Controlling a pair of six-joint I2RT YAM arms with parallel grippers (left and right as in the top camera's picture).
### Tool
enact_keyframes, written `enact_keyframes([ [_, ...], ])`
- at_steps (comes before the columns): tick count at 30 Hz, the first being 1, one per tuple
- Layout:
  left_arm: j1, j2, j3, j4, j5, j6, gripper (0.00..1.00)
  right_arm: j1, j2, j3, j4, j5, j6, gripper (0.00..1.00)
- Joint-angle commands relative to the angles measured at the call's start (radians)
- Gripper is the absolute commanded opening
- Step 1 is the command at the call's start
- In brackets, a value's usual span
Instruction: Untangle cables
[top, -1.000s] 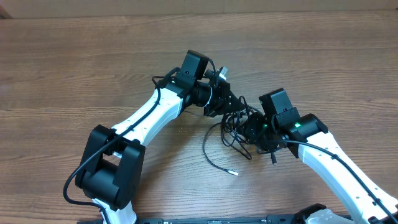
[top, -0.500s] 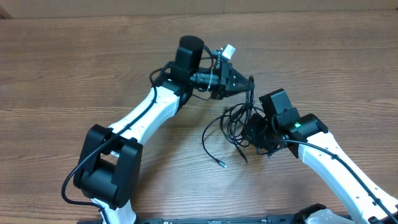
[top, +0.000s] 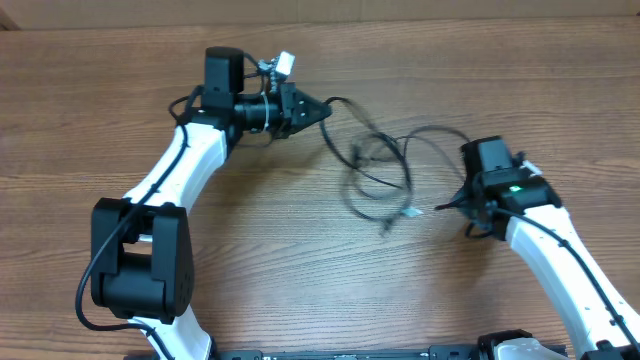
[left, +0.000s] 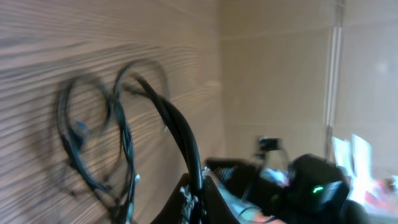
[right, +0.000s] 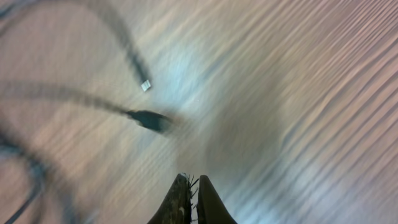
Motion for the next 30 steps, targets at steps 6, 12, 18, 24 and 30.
enact_keyframes([
  [6, -0.022, 0.001, 0.019, -0.411, -0.358, 0.425, 0.04, -0.056, 0.001, 0.086, 0.191, -0.409, -0.333, 0.26],
  [12, -0.029, -0.016, 0.080, -0.368, -0.117, 0.422, 0.04, -0.011, 0.001, 0.086, 0.249, -0.713, -0.447, 0.55],
  [18, -0.038, -0.019, 0.278, -0.367, 0.191, 0.397, 0.04, 0.048, 0.001, 0.086, 0.286, -0.716, -0.532, 0.73],
  [24, -0.100, -0.021, 0.511, -0.367, 0.257, 0.351, 0.04, 0.077, 0.001, 0.086, 0.410, -0.700, -0.531, 0.79],
  [30, -0.150, -0.024, 0.642, -0.397, 0.133, 0.366, 0.04, 0.077, 0.001, 0.086, 0.483, -0.582, -0.531, 0.79],
])
